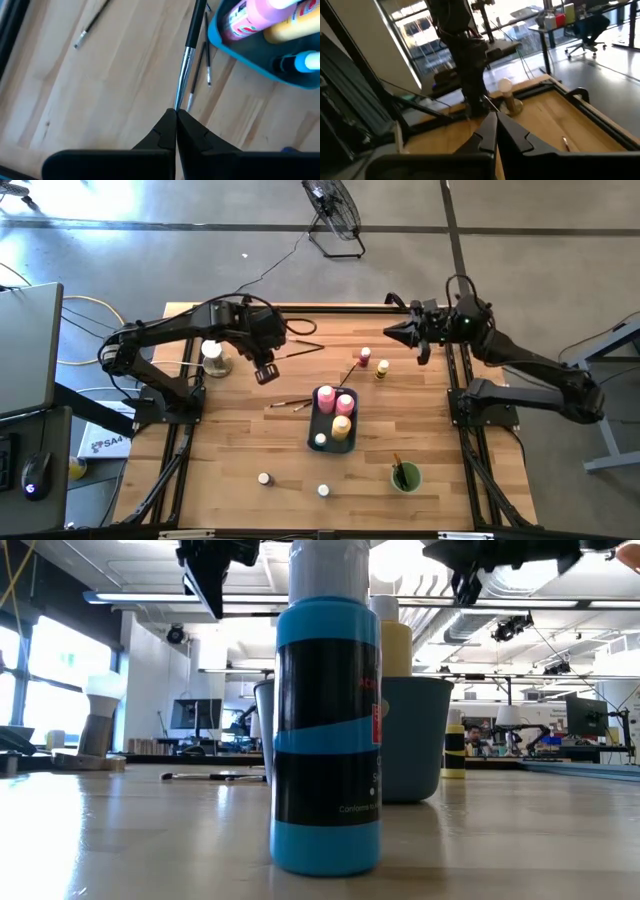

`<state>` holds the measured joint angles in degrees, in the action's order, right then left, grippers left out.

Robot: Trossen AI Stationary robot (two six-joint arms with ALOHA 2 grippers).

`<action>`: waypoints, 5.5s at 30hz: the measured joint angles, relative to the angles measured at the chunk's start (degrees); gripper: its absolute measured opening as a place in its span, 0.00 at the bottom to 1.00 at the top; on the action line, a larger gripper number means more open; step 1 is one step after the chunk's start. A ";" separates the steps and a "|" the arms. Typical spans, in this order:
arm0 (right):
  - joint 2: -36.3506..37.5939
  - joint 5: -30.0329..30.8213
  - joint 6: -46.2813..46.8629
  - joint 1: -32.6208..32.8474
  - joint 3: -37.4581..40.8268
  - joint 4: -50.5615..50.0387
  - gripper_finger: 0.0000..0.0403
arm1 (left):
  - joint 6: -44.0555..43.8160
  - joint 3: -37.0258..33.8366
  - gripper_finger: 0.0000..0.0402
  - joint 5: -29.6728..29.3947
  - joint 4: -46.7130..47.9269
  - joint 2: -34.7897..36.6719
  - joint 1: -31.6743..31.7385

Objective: Pick & Place Paint Supplies
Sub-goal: Put the black and silver paint brush into the green cup

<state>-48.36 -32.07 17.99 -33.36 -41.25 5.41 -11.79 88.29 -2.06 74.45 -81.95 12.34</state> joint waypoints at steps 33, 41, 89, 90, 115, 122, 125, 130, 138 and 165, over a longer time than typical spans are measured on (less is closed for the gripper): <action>-27.64 53.17 -27.60 43.52 -26.14 -14.32 0.00 | -18.02 0.07 0.00 1.68 2.89 -0.05 -11.37; -28.02 55.12 -32.12 44.86 -26.19 -15.17 0.00 | -21.46 8.53 0.00 2.26 3.58 -5.16 -11.37; -32.02 73.99 -60.31 47.51 -26.10 -23.60 0.25 | -10.54 42.21 0.00 -1.05 15.57 -27.58 -7.74; -32.12 74.40 -60.77 47.51 -26.12 -23.53 0.27 | -10.54 42.21 0.00 -1.03 15.57 -27.58 -7.74; -32.70 71.98 -61.97 41.89 -26.12 -22.73 0.26 | -10.98 42.18 0.00 1.29 15.57 -27.54 -7.85; -32.81 69.00 -62.85 41.22 -26.15 -22.82 0.22 | -10.99 42.18 0.00 1.29 15.57 -27.54 -7.85; -33.44 68.28 -62.85 40.71 -26.17 -22.97 0.22 | -11.00 42.18 0.00 1.29 15.57 -27.54 -7.85; -34.33 68.50 -63.07 40.67 -26.19 -22.68 0.22 | -11.00 42.18 0.00 1.29 15.57 -27.54 -7.85; -34.36 67.97 -63.11 40.69 -26.19 -22.05 0.17 | -11.00 42.18 0.00 1.26 15.57 -27.54 -7.85; -34.36 68.07 -63.22 40.69 -26.15 -19.89 0.05 | -10.98 42.18 0.02 0.82 15.56 -27.50 -7.84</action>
<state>-82.72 36.00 -45.23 7.33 -67.40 -14.48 -22.77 130.48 -1.24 90.00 -109.45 4.50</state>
